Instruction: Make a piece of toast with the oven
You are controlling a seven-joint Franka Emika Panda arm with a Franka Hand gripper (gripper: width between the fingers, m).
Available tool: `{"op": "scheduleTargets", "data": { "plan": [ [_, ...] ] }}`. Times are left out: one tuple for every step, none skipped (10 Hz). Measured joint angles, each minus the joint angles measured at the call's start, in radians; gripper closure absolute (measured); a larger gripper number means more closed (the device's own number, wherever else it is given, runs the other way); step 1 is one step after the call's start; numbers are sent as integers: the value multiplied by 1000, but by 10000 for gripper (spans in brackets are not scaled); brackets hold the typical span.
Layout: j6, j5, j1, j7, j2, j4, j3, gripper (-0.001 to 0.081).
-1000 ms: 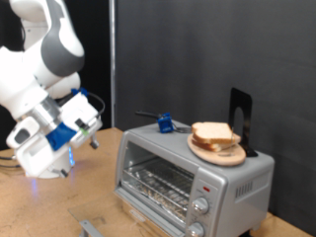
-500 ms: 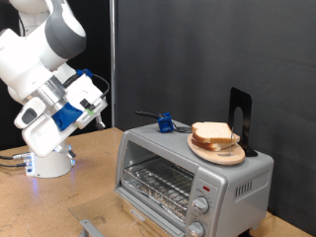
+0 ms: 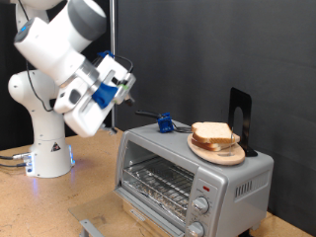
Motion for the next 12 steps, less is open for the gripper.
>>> {"op": "scheduleTargets", "data": {
  "plan": [
    [-75,-97,3,35,-13,22,29,-3],
    [-129,-174,-1,71,-9,51,46,-3],
    [-107,-140,-1,65,-9,44,43,-3],
    [-97,-120,4,-10,-12,39,41,-3],
    [-79,-101,20,-107,-22,37,48,-3],
    [-75,-99,41,-177,-43,35,65,-3],
    [-66,-107,56,-213,-71,30,90,-3],
    [-33,-130,61,-220,-100,20,125,-3],
    [33,-145,62,-211,-133,0,173,-3],
    [86,-166,61,-176,-168,-23,222,-3],
    [123,-185,60,-121,-202,-41,269,-3],
    [132,-193,60,-65,-232,-52,309,-3]
  ]
}}
